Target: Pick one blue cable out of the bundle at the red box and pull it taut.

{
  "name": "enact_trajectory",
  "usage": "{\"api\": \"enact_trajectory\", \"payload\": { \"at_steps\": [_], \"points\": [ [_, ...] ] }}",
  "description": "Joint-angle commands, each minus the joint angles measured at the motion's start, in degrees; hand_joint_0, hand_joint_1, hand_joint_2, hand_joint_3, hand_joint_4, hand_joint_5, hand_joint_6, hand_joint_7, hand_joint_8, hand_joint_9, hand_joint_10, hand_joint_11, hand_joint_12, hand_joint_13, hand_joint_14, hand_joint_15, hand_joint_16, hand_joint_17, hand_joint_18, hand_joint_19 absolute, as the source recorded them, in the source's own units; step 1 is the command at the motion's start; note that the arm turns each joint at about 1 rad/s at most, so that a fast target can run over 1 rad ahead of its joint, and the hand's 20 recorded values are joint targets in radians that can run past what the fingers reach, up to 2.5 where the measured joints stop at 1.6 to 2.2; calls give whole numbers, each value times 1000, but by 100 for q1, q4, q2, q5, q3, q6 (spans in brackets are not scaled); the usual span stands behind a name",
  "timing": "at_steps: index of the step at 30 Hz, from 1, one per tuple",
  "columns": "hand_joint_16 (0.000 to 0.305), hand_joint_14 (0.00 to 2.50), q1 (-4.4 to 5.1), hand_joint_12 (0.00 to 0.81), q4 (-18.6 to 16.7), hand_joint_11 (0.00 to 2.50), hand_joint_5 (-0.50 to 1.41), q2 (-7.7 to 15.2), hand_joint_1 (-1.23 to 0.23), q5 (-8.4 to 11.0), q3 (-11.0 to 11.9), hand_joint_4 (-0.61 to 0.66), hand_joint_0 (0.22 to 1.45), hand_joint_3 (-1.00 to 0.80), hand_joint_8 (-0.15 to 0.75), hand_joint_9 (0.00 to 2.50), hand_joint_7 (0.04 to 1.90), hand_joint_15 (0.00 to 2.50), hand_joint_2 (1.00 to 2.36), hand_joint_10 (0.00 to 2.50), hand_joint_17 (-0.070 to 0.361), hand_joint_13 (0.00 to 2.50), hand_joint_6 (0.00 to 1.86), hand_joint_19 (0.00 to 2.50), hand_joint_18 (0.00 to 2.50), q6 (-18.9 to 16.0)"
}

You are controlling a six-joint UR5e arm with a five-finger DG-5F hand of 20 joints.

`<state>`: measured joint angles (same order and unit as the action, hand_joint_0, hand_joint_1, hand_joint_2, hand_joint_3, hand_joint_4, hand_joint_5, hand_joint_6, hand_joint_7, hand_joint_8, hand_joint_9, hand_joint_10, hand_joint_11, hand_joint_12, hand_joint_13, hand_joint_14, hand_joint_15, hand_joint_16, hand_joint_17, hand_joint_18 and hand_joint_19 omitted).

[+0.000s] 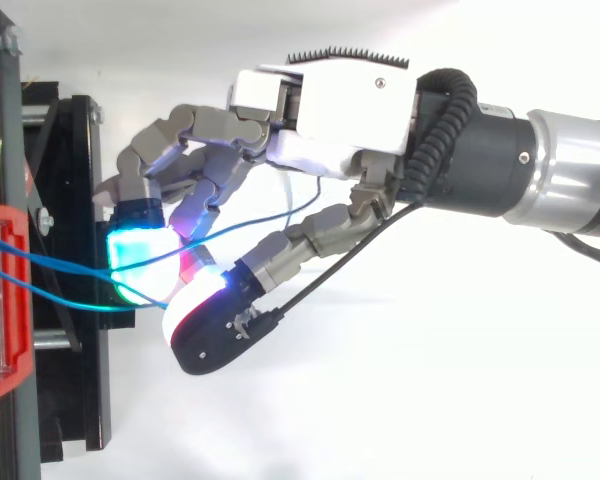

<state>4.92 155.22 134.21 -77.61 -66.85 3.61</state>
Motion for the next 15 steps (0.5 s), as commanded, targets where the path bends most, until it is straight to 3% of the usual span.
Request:
{"api": "enact_trajectory", "payload": {
  "at_steps": [1, 4, 6, 8, 9, 15],
  "points": [
    [56, 5, 0, 457, -9, 1347, -145, 0, -971, 0, -4, 128, 665, -500, 390, 1020, 982, 110, 1000, 9, 126, 460, 916, 226, 469, -1],
    [60, 4, 0, 471, -35, 1338, -138, 0, -909, 9, 5, 148, 517, -500, 415, 1036, 988, 106, 1000, 7, 134, 441, 912, 266, 454, -1],
    [64, 5, 0, 488, -35, 1306, -130, 0, -755, 9, 5, 158, 459, -500, 445, 1069, 990, 109, 1000, 5, 144, 447, 907, 293, 462, -1],
    [65, 3, 0, 490, -26, 1303, -128, 0, -701, 9, 5, 160, 453, -500, 449, 1083, 988, 99, 1000, 4, 146, 450, 906, 299, 464, 8],
    [61, 4, 0, 467, -35, 1292, -126, 0, -599, 9, 5, 145, 498, -500, 431, 1092, 1008, 96, 1000, 7, 137, 434, 902, 311, 437, -1],
    [55, 5, 0, 443, -26, 1304, -124, -8, -603, 9, 14, 146, 578, -415, 407, 1098, 1064, 96, 1006, 8, 124, 426, 899, 324, 411, 8]
  ]
}}
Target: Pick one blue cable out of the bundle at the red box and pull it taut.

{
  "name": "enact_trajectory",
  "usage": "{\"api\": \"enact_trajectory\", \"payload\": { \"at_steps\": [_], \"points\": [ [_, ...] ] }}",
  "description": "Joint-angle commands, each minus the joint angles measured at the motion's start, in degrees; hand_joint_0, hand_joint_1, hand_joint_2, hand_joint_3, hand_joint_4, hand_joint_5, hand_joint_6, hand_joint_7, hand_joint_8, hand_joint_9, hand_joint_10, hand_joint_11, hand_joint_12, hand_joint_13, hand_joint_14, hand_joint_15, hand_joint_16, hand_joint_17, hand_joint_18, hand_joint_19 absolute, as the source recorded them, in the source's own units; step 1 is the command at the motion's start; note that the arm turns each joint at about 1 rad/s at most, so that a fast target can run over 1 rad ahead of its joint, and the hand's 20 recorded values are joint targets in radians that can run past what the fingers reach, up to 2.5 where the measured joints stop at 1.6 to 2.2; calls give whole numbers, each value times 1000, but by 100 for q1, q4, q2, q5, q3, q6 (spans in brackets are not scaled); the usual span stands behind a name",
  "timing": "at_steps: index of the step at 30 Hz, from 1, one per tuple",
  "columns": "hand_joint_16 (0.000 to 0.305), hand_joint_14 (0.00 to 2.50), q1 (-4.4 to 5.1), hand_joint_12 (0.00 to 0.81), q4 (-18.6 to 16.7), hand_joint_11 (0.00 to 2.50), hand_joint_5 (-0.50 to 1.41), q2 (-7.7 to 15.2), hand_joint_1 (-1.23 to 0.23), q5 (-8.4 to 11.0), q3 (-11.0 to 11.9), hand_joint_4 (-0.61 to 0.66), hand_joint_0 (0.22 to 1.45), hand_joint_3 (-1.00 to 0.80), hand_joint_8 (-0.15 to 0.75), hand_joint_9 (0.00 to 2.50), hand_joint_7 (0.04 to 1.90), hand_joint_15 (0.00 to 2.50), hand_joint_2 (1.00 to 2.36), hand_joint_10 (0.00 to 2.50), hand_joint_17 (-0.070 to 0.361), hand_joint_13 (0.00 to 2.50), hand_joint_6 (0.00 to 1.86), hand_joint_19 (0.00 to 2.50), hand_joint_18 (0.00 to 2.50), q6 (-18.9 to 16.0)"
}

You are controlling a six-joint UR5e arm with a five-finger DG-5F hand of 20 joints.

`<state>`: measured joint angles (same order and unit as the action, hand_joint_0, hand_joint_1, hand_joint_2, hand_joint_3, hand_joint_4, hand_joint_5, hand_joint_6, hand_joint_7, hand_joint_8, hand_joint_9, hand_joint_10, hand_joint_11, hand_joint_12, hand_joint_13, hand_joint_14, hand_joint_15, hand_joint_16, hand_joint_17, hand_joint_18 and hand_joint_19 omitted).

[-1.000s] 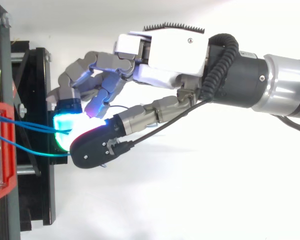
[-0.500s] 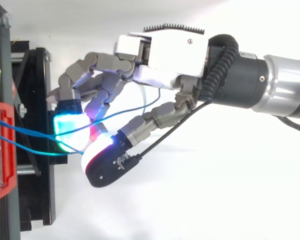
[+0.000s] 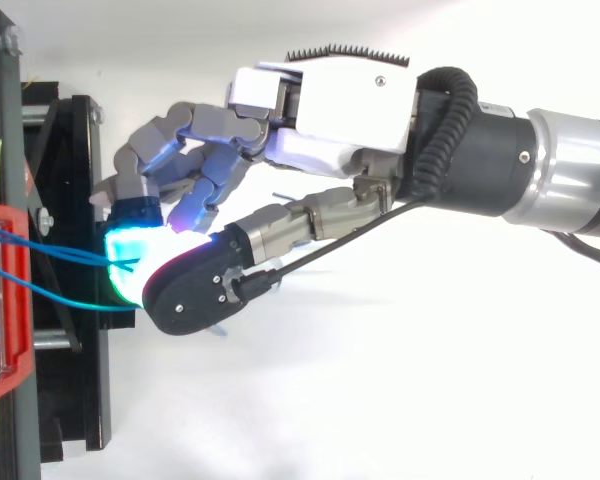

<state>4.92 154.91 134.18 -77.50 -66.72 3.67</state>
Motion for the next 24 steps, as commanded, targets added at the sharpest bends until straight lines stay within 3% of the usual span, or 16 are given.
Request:
{"api": "enact_trajectory", "payload": {
  "at_steps": [1, 10, 18, 22, 24],
  "points": [
    [55, 4, 0, 442, 13, 1301, -126, 3, -604, -2, 2, 148, 578, -408, 410, 1098, 1061, 96, 1007, 10, 124, 425, 901, 335, 411, 2],
    [54, 2, 0, 437, 31, 1322, -135, 3, -794, -10, 2, 168, 624, -283, 413, 1081, 1028, 52, 1014, 8, 122, 428, 917, 297, 457, 11],
    [54, 1, 0, 447, 31, 1362, -149, 3, -955, -10, 2, 33, 759, -500, 397, 1073, 1035, 35, 1000, 7, 122, 461, 927, 225, 516, 11],
    [55, 1, -35, 450, 57, 1348, -155, 3, -972, -10, 2, 95, 714, -500, 397, 1054, 972, 40, 1000, 8, 123, 462, 929, 219, 518, 37],
    [56, 0, -53, 450, 145, 1355, -152, 3, -970, -2, 2, 147, 593, -500, 399, 1038, 974, 37, 1000, 8, 125, 435, 925, 245, 495, 64]
  ]
}}
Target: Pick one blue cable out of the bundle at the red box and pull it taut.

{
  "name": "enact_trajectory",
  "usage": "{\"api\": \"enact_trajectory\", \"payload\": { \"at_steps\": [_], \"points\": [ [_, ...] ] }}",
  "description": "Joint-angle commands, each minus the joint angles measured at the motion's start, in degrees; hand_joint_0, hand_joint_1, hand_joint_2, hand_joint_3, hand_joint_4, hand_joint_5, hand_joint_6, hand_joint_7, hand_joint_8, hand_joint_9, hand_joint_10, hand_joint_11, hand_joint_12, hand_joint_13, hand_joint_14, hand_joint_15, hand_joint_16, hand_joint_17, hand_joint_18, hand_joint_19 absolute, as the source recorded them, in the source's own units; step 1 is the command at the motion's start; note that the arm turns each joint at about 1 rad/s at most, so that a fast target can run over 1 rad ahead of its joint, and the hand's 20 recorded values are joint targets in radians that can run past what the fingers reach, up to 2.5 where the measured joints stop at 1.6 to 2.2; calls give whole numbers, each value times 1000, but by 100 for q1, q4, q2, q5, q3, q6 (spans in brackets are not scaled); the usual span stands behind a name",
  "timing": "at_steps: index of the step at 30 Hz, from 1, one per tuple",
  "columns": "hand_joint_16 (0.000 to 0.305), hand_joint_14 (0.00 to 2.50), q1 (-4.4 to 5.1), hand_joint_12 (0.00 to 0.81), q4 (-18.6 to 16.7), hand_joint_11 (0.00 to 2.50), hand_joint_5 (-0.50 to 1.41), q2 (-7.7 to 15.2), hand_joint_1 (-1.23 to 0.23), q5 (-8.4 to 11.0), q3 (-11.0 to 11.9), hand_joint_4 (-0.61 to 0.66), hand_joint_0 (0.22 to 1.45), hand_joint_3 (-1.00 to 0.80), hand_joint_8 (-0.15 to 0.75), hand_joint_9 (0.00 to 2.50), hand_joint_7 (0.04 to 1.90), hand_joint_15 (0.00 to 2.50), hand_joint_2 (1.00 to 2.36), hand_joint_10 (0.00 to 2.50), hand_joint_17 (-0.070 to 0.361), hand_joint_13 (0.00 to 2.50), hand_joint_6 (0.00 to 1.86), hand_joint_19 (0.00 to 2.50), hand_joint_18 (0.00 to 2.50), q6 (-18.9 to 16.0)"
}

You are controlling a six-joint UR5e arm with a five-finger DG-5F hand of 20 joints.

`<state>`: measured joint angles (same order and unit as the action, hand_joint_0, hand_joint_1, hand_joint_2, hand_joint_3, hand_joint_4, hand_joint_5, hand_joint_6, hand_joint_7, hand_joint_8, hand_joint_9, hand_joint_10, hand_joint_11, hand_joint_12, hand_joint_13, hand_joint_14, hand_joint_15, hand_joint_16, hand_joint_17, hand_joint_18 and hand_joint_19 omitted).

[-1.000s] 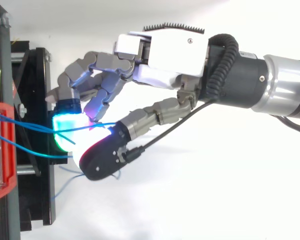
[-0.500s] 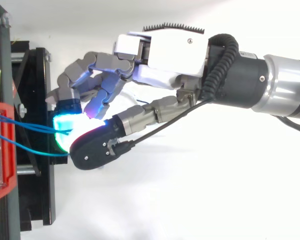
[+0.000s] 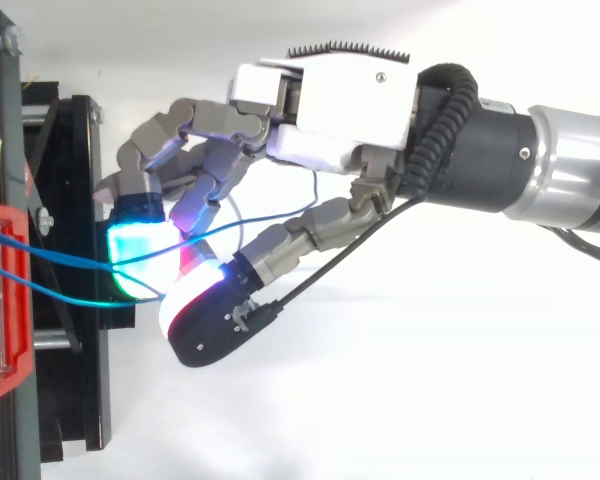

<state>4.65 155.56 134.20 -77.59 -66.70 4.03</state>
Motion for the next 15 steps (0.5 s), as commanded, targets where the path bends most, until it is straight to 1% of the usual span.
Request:
{"api": "enact_trajectory", "payload": {
  "at_steps": [1, 2, 3, 4, 5, 6, 7, 8, 9, 11, 12, 14, 15],
  "points": [
    [57, 1, -35, 454, 115, 1349, -151, -26, -953, -1, 8, 151, 560, -500, 412, 1036, 974, 40, 1000, 7, 127, 425, 925, 254, 489, 37],
    [58, 1, -35, 458, 176, 1350, -151, -61, -932, -1, -1, 162, 530, -500, 416, 1037, 969, 48, 1000, 6, 131, 418, 922, 266, 486, 55],
    [64, 1, -35, 484, 291, 1330, -146, -70, -832, -1, -1, 171, 454, -500, 456, 1050, 941, 52, 1000, 3, 144, 418, 924, 281, 485, 98],
    [65, 1, -35, 489, 343, 1323, -143, -87, -765, -1, -1, 173, 441, -500, 456, 1056, 943, 59, 1000, 2, 147, 421, 922, 294, 488, 116],
    [65, 1, -35, 486, 414, 1318, -139, -105, -699, -1, -1, 165, 442, -500, 459, 1069, 946, 58, 1000, 3, 147, 415, 919, 300, 478, 142],
    [64, 1, -44, 476, 502, 1297, -135, -114, -594, -1, -1, 154, 461, -500, 453, 1079, 959, 61, 1000, 3, 143, 409, 913, 312, 462, 186],
    [63, 3, -44, 471, 537, 1295, -133, -123, -559, -1, -1, 152, 471, -500, 445, 1082, 962, 68, 1000, 4, 141, 406, 910, 321, 453, 195],
    [59, 3, -44, 452, 625, 1276, -132, -131, -461, -1, -1, 139, 514, -500, 426, 1077, 980, 80, 1000, 9, 133, 394, 904, 343, 423, 230],
    [57, 4, -52, 443, 633, 1259, -130, -131, -425, -10, -1, 131, 539, -500, 416, 1078, 994, 92, 1000, 9, 127, 388, 896, 357, 392, 239],
    [55, 4, -44, 433, 642, 1250, -128, -131, -440, -1, -1, 132, 573, -477, 403, 1070, 1008, 99, 1003, 10, 123, 384, 891, 362, 374, 248],
    [55, 5, -52, 431, 642, 1260, -128, -131, -475, -1, -1, 135, 586, -421, 404, 1070, 1016, 99, 1006, 9, 123, 386, 890, 362, 374, 248],
    [55, 5, -52, 431, 642, 1261, -130, -131, -510, -1, -1, 145, 586, -385, 408, 1068, 1022, 107, 1008, 11, 123, 392, 891, 355, 376, 248],
    [55, 5, -44, 432, 642, 1264, -133, -131, -555, -1, 8, 152, 582, -357, 410, 1066, 1012, 103, 1010, 9, 123, 396, 893, 353, 383, 248]
  ]
}}
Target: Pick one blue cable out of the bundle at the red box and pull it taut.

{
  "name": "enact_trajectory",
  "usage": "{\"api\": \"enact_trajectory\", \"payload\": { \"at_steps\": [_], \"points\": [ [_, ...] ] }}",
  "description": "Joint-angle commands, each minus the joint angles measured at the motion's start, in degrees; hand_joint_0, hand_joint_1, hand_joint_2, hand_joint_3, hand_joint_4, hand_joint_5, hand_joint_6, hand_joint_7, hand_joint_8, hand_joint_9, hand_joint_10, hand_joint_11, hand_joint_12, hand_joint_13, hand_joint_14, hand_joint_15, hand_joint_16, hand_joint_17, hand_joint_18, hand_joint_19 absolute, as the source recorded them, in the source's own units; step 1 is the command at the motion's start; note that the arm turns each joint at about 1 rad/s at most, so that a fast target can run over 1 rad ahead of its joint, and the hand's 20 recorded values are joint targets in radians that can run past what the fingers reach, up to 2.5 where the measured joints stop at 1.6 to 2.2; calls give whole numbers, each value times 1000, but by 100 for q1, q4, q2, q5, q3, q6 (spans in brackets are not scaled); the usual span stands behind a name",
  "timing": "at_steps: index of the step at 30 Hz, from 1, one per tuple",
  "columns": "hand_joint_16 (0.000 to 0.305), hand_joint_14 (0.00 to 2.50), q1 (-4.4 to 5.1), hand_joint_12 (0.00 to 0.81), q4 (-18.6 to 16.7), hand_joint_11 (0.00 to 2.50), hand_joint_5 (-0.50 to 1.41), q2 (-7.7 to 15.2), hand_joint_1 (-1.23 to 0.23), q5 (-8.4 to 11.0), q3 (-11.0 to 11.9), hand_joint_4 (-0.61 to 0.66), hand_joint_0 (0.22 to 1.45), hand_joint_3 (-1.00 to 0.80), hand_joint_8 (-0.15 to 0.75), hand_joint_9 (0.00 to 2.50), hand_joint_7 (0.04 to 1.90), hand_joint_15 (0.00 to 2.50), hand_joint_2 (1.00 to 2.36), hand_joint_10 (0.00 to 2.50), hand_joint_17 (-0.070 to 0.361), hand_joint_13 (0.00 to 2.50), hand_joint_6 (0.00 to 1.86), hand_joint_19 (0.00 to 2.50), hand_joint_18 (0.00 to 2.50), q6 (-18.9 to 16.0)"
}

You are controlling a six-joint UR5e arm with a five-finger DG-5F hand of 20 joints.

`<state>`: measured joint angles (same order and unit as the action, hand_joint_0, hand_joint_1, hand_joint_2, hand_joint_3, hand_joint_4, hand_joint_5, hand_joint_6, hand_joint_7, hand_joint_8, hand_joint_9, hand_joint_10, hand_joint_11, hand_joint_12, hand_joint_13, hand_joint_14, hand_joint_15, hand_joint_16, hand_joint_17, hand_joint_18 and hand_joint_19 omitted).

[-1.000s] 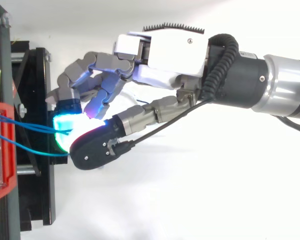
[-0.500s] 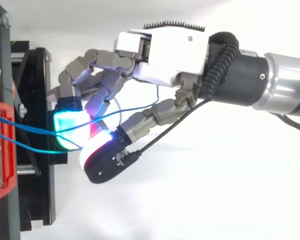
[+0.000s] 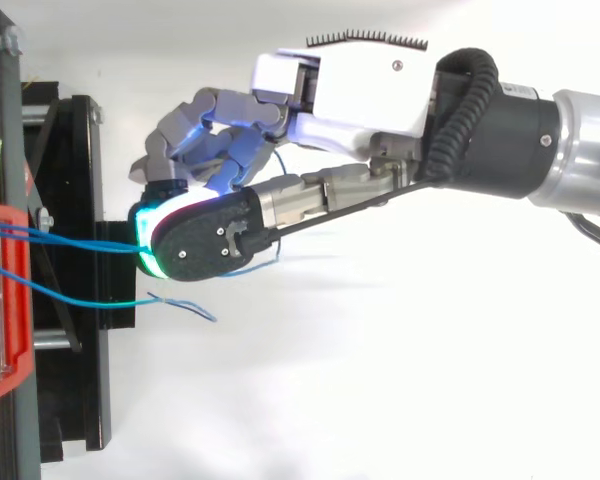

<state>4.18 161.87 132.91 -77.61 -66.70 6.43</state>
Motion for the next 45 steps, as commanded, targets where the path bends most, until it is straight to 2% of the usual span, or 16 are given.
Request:
{"api": "enact_trajectory", "payload": {
  "at_steps": [1, 5, 8, 14, 17, 19, 23, 27, 31, 35, 36, 39, 45],
  "points": [
    [55, 4, 4, 431, 11, 1281, -135, -2, -573, 1, 8, 157, 583, -344, 410, 1063, 1010, 103, 1010, 9, 123, 396, 894, 352, 388, 7],
    [55, 4, 4, 431, 11, 1308, -144, -11, -708, 9, 8, 186, 592, -279, 412, 1050, 1012, 85, 1013, 9, 124, 406, 905, 327, 412, 7],
    [55, 1, -5, 438, 11, 1320, -145, -11, -833, 9, 8, 163, 640, -274, 408, 1059, 1035, 74, 1014, 8, 123, 425, 913, 305, 456, 7],
    [55, 3, -5, 446, 11, 1345, -148, -46, -918, 18, 8, 61, 735, -326, 397, 1055, 1118, 85, 1013, 6, 123, 464, 919, 255, 492, 69],
    [55, 5, -5, 453, 11, 1359, -155, -46, -926, 18, 8, 1, 774, -413, 391, 1054, 1062, 104, 1006, 6, 124, 474, 931, 234, 496, 95],
    [55, 5, -5, 456, 11, 1353, -157, -64, -933, 18, -1, 1, 788, -500, 387, 1048, 1076, 121, 1000, 6, 125, 481, 930, 222, 501, 104],
    [56, 5, -5, 459, 20, 1360, -157, -81, -951, 27, 8, 56, 748, -500, 382, 1046, 1047, 130, 1000, 9, 127, 494, 930, 217, 516, 122],
    [56, 7, -14, 452, 20, 1320, -123, -81, -919, 27, 8, 153, 622, -500, 388, 1069, 1079, 160, 1000, 11, 126, 493, 901, 254, 498, 157],
    [59, 7, -40, 461, 20, 1248, -94, -90, -833, 9, 8, 133, 513, -500, 390, 1117, 1079, 171, 1000, 9, 132, 503, 871, 293, 480, 201],
    [63, 7, -57, 478, 55, 1203, -73, -81, -644, 1, 8, 107, 453, -500, 409, 1160, 1065, 165, 1000, 9, 141, 502, 831, 317, 468, 236],
    [63, 6, -57, 478, 55, 1199, -69, -81, -564, 1, 8, 110, 453, -500, 414, 1169, 1049, 164, 1000, 10, 142, 499, 816, 328, 465, 236],
    [61, 6, -57, 469, 81, 1199, -65, -90, -518, 1, 8, 89, 471, -500, 407, 1164, 1053, 148, 1000, 12, 137, 484, 790, 344, 444, 245],
    [57, 4, -57, 450, 81, 1212, -125, -81, -616, 1, -1, 132, 524, -500, 411, 1091, 1002, 104, 1000, 11, 127, 418, 851, 353, 415, 254]
  ]
}}
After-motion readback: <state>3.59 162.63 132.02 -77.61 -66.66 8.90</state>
